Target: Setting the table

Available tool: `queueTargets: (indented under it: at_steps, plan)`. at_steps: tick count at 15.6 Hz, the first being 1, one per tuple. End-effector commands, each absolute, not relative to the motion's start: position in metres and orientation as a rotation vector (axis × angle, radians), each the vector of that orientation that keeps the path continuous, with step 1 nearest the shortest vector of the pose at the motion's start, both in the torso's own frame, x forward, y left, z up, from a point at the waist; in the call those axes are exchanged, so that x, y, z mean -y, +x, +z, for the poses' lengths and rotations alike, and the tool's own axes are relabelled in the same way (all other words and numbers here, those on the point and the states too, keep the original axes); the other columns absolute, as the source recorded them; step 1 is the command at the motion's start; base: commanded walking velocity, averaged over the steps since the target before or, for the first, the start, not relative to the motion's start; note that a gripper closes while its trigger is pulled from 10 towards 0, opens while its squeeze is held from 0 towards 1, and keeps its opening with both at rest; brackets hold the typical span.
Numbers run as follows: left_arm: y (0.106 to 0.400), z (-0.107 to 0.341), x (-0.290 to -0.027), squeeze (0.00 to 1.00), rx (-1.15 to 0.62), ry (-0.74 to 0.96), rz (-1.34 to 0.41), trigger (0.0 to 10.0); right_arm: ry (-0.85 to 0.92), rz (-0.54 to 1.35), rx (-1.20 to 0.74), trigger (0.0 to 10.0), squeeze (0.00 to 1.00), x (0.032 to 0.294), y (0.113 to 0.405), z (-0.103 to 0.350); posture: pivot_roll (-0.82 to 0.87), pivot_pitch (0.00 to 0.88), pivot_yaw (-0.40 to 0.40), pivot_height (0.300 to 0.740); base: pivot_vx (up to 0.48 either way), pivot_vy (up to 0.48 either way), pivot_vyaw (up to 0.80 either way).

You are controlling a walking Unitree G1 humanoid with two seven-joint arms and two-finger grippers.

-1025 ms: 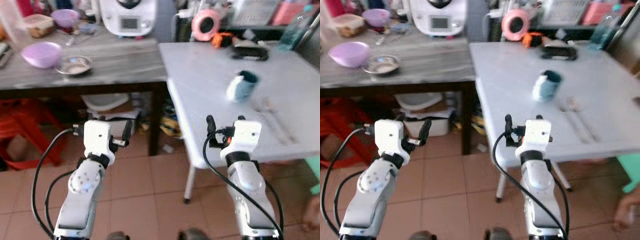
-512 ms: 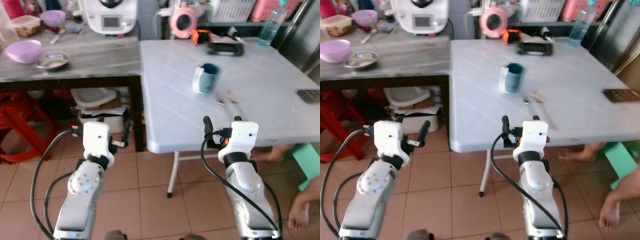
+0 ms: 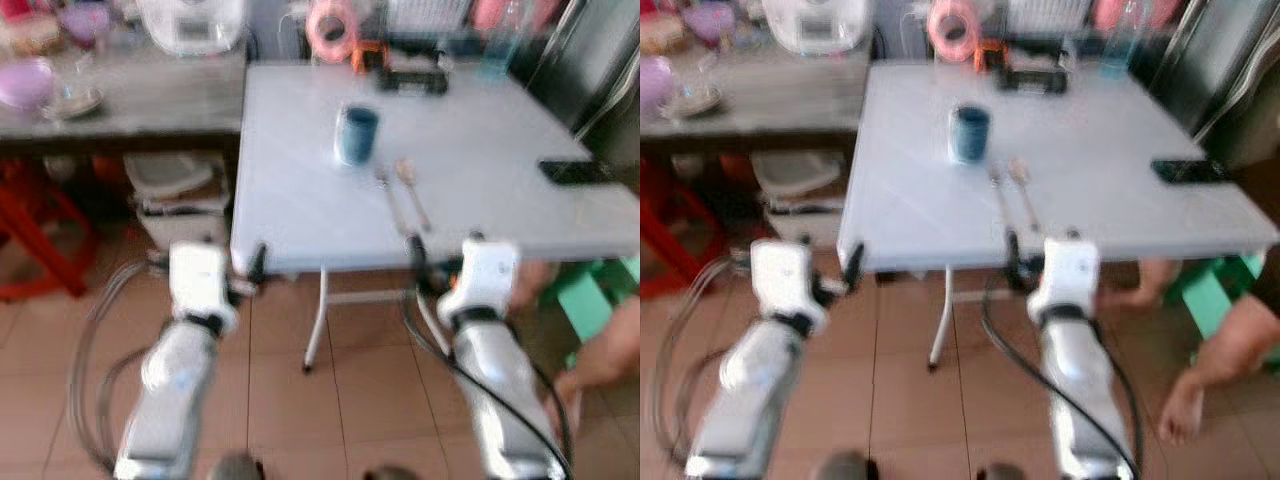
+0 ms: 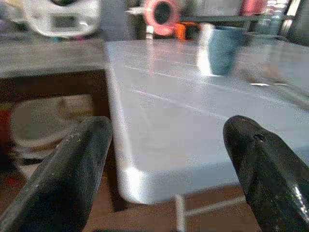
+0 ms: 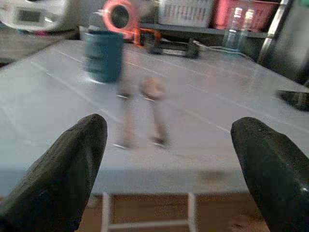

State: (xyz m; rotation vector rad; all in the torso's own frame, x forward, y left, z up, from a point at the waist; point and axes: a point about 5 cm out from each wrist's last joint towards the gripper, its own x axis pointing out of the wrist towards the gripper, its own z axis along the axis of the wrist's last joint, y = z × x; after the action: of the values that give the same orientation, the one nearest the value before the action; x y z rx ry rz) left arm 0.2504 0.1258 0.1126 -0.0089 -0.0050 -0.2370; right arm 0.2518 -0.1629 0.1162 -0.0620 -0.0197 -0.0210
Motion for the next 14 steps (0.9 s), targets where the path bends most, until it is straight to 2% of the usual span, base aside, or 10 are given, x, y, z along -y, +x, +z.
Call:
queueTargets:
  at_steps: [1,3,5,14]
  plan:
    - [0.2525,0.1209,-0.1295,0.00,0.044,-0.003,-0.250,10.0,-0.057,-0.006,0.047,10.0,0.00,0.1581,0.2560,0.1224,0.03,0.028,0.007,0.740,0.000,0.000,0.43]
    - [0.2524,0.1228,-0.1272,0.00,0.054,-0.010,-0.267,10.0,-0.054,-0.011,0.054,10.0,0.00,0.1595,0.2585,0.1248,0.02,0.032,0.010,0.740,0.000,0.000,0.50]
    - [0.2519,0.1233,-0.1266,0.00,0.056,-0.014,-0.267,10.0,-0.055,-0.010,0.055,10.0,0.00,0.1598,0.2586,0.1251,0.02,0.034,0.005,0.740,0.292,0.000,0.00]
    - [0.2511,0.1234,-0.1260,0.00,0.054,-0.024,-0.283,10.0,-0.055,0.004,0.047,10.0,0.00,0.1558,0.2582,0.1234,0.03,0.039,0.005,0.740,0.398,0.000,0.00]
